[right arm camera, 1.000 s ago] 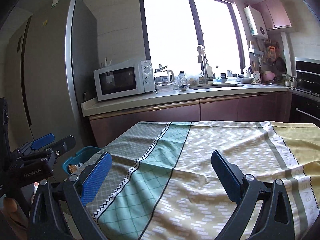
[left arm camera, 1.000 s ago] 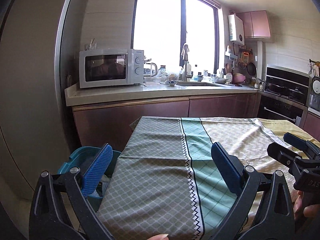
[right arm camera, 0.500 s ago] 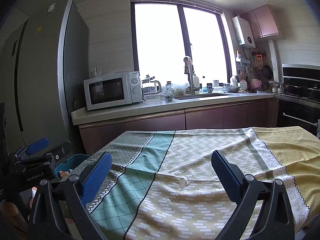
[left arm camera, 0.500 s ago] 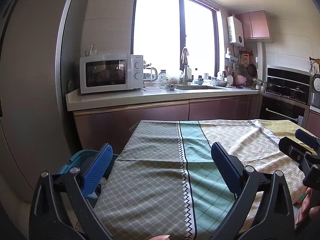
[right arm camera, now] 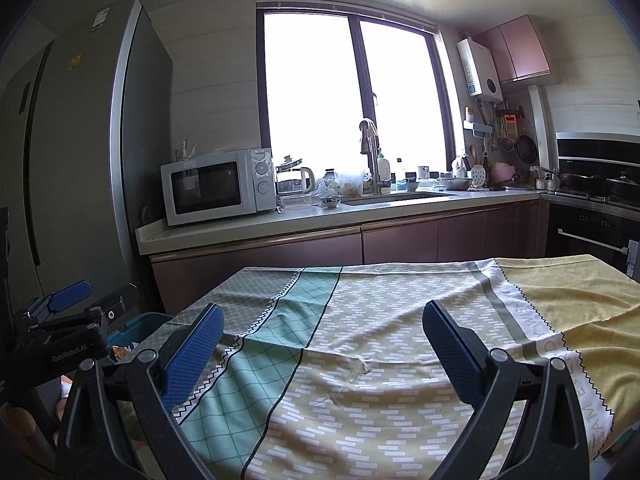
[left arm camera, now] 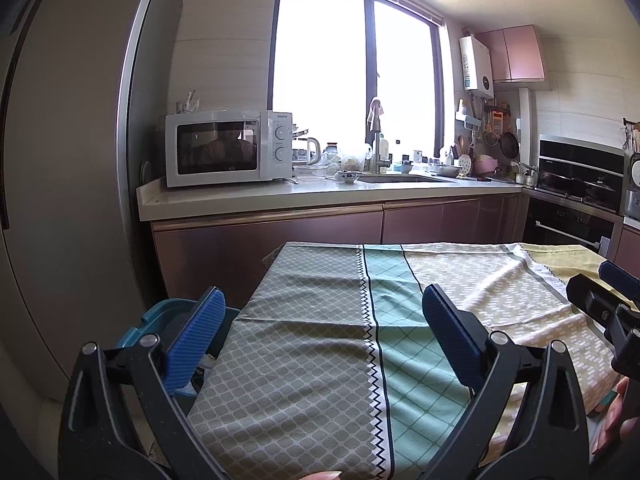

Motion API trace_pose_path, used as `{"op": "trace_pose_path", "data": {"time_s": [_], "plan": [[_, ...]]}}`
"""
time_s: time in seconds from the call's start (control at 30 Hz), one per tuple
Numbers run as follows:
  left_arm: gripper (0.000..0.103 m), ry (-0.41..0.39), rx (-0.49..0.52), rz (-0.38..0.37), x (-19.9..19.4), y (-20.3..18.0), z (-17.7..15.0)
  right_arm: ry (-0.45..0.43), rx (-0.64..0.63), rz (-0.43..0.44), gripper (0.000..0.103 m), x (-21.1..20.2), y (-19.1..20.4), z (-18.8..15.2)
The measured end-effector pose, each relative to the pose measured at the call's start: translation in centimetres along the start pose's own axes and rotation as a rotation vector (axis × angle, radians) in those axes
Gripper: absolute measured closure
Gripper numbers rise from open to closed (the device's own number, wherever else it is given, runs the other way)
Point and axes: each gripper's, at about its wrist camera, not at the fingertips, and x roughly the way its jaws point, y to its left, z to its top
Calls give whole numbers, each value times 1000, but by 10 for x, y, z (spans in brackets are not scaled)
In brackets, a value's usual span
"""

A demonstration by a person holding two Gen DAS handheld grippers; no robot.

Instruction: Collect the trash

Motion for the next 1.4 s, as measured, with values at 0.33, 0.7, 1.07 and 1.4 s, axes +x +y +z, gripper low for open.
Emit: {"op": "trace_pose_path", "data": {"time_s": [0.33, 0.7, 1.07, 1.4], "plan": [[6, -18, 2, 16, -2, 0, -2, -1, 1, -4, 7, 1, -1, -1], [6, -25, 2, 23, -3, 1, -3, 1, 10, -7, 7, 2, -3, -1], [6, -29, 4, 28, -4, -1, -2, -1, 15, -8, 7, 3, -4, 0], [6, -32, 4, 32, -4, -2, -1, 0, 17, -8, 7, 3, -3, 0]]}}
